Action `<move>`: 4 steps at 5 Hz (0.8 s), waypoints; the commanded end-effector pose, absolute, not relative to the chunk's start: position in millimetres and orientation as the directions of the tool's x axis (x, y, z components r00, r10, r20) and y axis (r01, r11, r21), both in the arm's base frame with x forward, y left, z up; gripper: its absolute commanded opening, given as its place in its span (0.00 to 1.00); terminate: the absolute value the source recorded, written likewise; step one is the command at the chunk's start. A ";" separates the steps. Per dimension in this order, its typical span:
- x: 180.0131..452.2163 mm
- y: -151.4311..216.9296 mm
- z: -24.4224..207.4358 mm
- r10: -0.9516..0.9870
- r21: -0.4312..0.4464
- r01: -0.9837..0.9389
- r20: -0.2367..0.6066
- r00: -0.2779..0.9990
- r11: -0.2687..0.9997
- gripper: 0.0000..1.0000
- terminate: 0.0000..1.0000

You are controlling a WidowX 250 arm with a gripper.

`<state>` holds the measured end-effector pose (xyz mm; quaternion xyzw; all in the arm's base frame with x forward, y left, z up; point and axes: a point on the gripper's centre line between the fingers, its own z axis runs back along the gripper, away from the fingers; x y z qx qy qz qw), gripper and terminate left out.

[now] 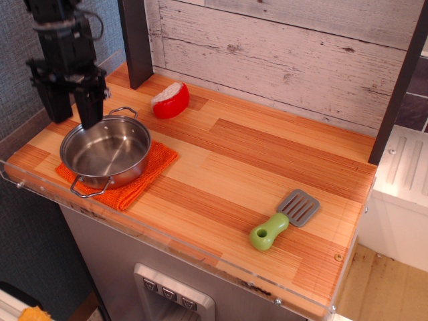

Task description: Put the pan on the orange cloth

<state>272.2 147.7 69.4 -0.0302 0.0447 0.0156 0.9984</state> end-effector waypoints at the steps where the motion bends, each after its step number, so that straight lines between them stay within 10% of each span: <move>1: 277.7 102.4 142.5 -0.015 0.061 0.005 0.171 0.985 0.998 1.00 0.00; 4: 288.5 96.4 136.0 -0.172 -0.009 0.174 0.105 0.979 0.985 1.00 0.00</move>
